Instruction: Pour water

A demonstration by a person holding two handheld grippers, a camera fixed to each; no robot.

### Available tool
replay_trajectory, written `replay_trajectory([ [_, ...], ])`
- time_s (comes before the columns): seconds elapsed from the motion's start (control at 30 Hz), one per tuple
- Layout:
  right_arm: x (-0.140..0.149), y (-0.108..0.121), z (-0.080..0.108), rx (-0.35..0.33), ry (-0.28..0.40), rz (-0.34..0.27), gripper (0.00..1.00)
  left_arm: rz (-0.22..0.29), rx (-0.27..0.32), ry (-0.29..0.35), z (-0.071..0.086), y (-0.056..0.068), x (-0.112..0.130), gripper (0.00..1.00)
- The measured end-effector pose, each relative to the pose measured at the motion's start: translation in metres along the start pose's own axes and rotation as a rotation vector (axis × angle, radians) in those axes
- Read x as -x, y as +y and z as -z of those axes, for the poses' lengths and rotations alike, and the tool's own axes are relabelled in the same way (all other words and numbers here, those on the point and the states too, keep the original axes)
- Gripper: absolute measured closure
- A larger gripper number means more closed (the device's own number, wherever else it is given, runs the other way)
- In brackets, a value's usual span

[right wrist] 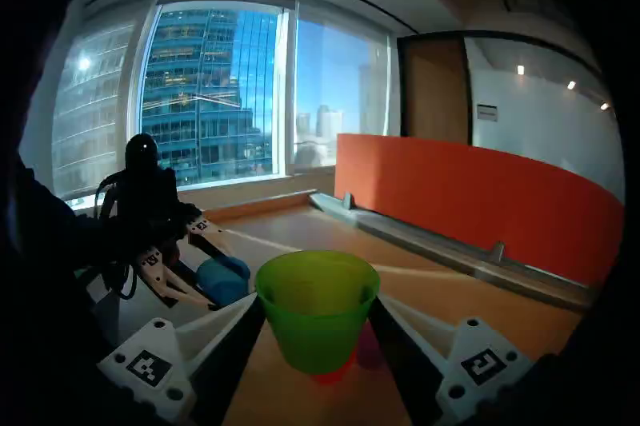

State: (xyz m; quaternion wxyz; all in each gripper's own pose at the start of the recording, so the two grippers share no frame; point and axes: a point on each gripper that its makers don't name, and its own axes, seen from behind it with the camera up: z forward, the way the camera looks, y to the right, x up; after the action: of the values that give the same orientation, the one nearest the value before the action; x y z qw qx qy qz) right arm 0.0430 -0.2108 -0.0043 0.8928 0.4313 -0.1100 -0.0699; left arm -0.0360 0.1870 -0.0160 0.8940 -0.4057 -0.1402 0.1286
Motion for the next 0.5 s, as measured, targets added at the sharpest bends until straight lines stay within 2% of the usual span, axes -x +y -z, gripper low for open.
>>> replay_trajectory([
  [0.5,0.069,0.01,-0.006,-0.003,-0.178,0.029,0.1,-0.01,0.023,-0.15,-0.012,0.002,0.044,0.14],
])
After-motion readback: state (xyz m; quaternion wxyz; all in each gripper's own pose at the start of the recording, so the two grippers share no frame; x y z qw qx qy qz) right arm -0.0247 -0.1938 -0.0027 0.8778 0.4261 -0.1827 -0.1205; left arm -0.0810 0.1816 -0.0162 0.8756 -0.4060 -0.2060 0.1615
